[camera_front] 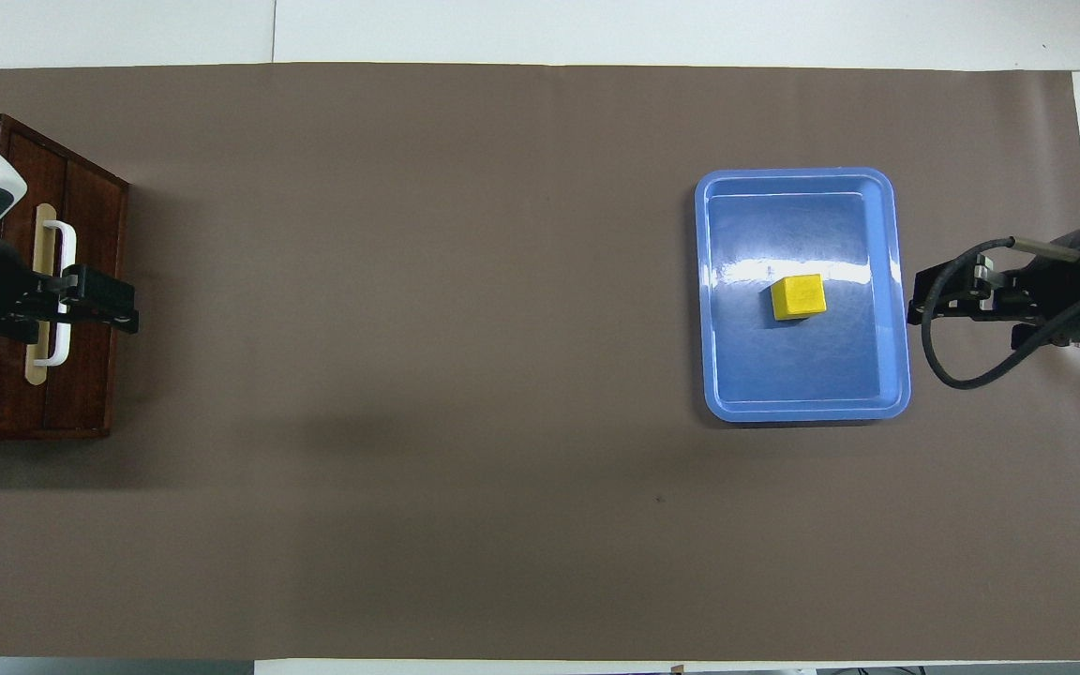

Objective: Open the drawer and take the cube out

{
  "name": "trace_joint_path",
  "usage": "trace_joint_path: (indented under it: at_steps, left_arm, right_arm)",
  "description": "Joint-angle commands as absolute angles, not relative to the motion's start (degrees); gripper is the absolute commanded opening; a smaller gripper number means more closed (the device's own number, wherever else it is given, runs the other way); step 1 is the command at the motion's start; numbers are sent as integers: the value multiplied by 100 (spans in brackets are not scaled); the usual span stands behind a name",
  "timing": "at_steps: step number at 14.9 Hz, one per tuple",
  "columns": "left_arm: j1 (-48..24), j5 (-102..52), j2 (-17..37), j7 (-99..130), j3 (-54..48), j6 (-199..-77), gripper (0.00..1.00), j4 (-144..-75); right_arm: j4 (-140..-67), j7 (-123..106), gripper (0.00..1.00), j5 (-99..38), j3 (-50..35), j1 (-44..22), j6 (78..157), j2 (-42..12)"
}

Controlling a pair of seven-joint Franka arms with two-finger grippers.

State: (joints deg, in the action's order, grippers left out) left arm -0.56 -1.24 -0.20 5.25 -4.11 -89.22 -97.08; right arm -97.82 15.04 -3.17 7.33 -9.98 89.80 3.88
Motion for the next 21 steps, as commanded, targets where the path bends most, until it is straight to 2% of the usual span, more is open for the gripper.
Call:
trace_joint_path:
  at_steps: [1,4,9,13,21]
  left_arm:
    - [-185,-202,-150,378,-290,-8825,100,-9792]
    - [-185,-193,-62,360,-325,-8701,100,-9571]
    - [-220,-158,-44,360,-352,-8631,100,-9492]
    - [-220,-150,-53,316,-291,-8351,100,-9431]
    - [-220,-149,-53,325,-264,-8411,100,-9404]
  right_arm:
    - [-9940,663,100,-202,703,-879,9044,466]
    - [-9818,18,100,-36,712,-853,9185,378]
    - [-9255,53,100,-79,729,-791,8860,18]
    - [-9483,237,100,-9,747,-800,8807,105]
    - [-9483,176,100,255,729,-791,8754,123]
